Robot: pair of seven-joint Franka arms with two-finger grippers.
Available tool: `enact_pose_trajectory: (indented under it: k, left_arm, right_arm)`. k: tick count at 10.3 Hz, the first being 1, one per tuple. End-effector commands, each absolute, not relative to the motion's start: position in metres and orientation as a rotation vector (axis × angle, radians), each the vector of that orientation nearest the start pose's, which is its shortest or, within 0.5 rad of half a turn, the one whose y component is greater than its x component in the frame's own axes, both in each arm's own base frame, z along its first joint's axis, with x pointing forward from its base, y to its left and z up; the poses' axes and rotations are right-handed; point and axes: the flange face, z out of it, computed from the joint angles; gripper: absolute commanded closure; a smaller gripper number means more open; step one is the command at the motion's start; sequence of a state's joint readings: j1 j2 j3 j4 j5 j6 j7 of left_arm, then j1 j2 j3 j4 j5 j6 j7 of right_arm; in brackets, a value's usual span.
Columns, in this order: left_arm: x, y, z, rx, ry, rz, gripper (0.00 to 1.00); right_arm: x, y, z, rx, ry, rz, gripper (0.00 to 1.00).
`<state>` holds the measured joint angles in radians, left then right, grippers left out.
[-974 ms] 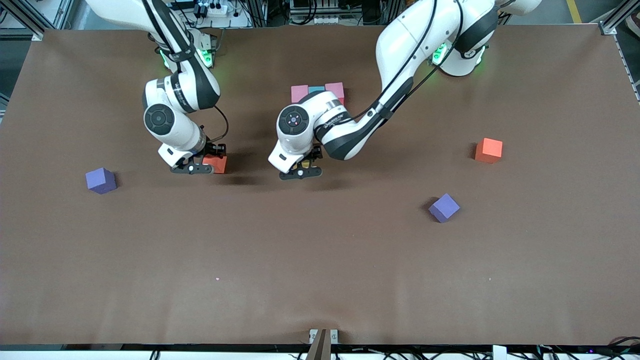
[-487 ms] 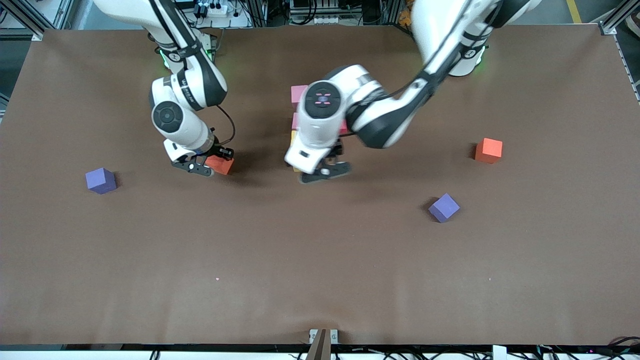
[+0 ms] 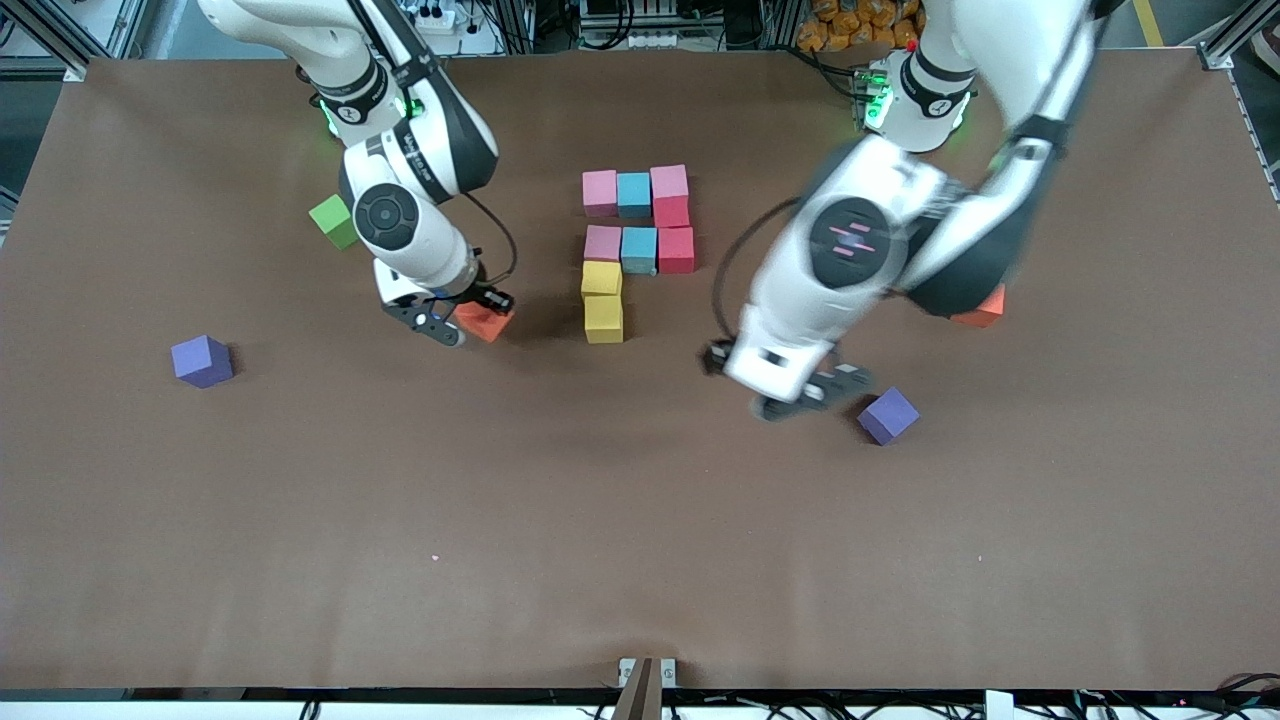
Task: Form number 2 with 11 blocks
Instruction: 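Lower the orange block at the cluster while the left gripper reaches purple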
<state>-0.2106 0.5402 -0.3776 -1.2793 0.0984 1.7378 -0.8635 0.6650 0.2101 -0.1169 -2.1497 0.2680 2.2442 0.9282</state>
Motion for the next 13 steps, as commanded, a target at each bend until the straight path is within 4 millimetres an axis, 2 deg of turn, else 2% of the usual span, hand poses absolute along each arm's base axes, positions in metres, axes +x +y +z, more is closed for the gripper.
enact_pose_trajectory:
  k: [1,3,4,6,8,10,12,13]
  left_arm:
    - [0.635,-0.251,0.465,-3.139,-0.461,0.174,0.00]
    - [0.655,-0.194,0.458,-3.131,-0.512,0.184,0.00]
    - [0.659,-0.175,0.443,-3.104,-0.544,0.210,0.00]
    - [0.660,-0.132,0.399,-3.041,-0.642,0.252,0.00]
    - [0.653,-0.103,0.358,-3.029,-0.746,0.240,0.00]
    - [0.650,-0.109,0.326,-3.021,-0.866,0.226,0.00]
    - [0.653,-0.119,0.304,-2.981,-1.034,0.219,0.00]
    - [0.652,-0.119,0.293,-2.980,-1.044,0.233,0.00]
  right_arm:
    - [0.487,0.344,0.304,-2.869,0.993,0.330,0.89]
    - [0.489,0.391,0.299,-2.818,1.089,0.320,0.89]
    - [0.491,0.419,0.301,-2.771,1.145,0.323,0.89]
    - [0.499,0.466,0.298,-2.690,1.298,0.302,0.89]
    - [0.496,0.493,0.289,-2.624,1.449,0.307,0.90]
    - [0.484,0.504,0.284,-2.578,1.566,0.324,0.91]
    - [0.472,0.514,0.270,-2.524,1.709,0.336,0.91]
    - [0.467,0.518,0.265,-2.509,1.750,0.338,0.91]
